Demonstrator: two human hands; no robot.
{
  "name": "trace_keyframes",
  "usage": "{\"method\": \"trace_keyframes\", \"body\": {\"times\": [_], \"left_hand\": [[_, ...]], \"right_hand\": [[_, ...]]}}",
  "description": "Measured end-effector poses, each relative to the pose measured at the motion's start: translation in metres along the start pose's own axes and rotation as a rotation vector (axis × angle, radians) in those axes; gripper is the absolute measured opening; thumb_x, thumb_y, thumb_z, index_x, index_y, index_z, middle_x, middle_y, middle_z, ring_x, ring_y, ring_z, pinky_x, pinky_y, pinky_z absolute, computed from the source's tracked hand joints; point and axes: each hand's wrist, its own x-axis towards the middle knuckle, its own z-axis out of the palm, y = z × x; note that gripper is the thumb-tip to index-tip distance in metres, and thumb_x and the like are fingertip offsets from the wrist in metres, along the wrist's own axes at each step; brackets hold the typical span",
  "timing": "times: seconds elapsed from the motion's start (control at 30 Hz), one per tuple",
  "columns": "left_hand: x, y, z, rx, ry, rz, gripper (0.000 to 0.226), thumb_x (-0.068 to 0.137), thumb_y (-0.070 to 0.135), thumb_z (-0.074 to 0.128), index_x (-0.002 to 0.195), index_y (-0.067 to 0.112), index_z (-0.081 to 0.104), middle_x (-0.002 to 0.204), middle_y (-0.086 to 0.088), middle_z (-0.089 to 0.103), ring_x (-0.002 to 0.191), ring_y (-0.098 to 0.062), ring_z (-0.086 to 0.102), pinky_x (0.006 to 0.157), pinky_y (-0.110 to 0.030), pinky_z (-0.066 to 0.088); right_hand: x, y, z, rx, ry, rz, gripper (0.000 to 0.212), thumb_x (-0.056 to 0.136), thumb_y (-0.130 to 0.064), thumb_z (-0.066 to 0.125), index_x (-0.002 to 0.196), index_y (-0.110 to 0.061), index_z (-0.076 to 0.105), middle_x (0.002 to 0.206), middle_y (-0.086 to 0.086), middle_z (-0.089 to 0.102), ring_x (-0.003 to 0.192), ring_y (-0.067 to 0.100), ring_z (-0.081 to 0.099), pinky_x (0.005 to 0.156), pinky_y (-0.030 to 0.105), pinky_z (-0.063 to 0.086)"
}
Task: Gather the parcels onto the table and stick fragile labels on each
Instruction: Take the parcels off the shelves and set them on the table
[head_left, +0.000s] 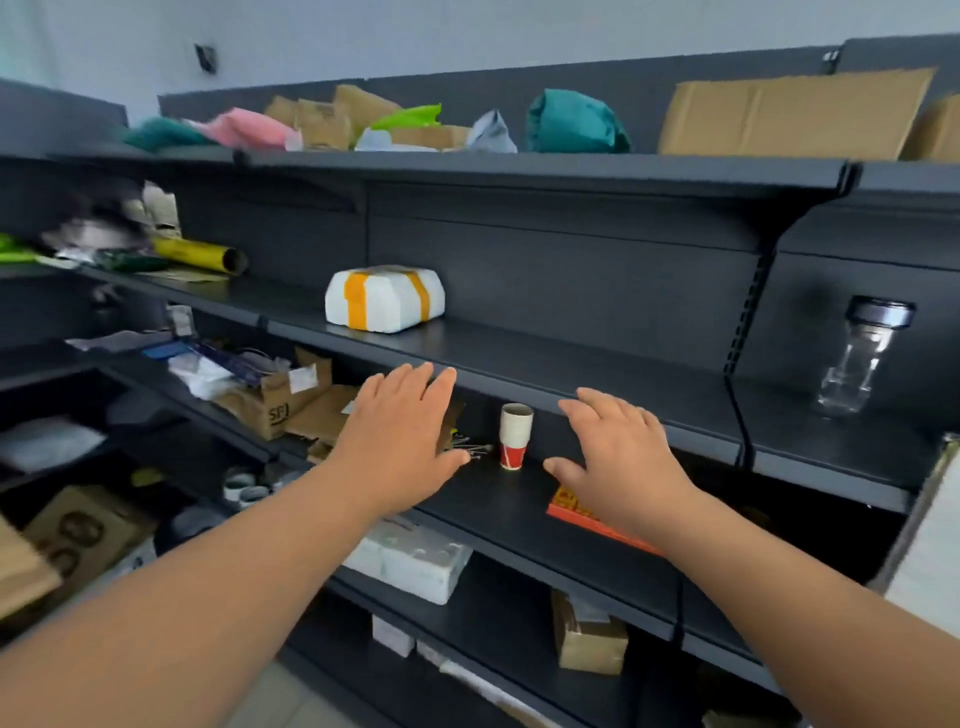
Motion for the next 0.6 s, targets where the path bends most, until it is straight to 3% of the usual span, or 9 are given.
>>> {"method": "trace_keyframes", "body": {"times": [0.33, 0.6], "left_hand": [[0.084, -0.100, 0.043, 0.072, 0.015, -0.135, 0.088, 0.086, 0.064, 0.048, 0.153, 0.021, 0.008, 0.159, -0.002, 0.015, 0.146, -0.021, 0.014, 0.119, -0.040, 0.013], [0.160, -0.170, 0.071, 0.088, 0.076, -0.227, 0.086, 0.085, 0.062, 0.052, 0.151, 0.020, 0.016, 0.154, -0.002, 0.027, 0.141, -0.022, 0.024, 0.115, -0.039, 0.019]], "right_hand": [[0.158, -0.041, 0.051, 0.110, -0.027, -0.124, 0.069, 0.094, -0.055, 0.045, 0.152, -0.026, 0.020, 0.161, -0.002, 0.015, 0.147, 0.020, 0.013, 0.119, 0.042, 0.013], [0.287, -0.070, 0.080, 0.180, -0.011, -0.166, 0.071, 0.094, -0.054, 0.046, 0.152, -0.022, 0.021, 0.158, 0.000, 0.021, 0.145, 0.023, 0.019, 0.117, 0.043, 0.018]]}}
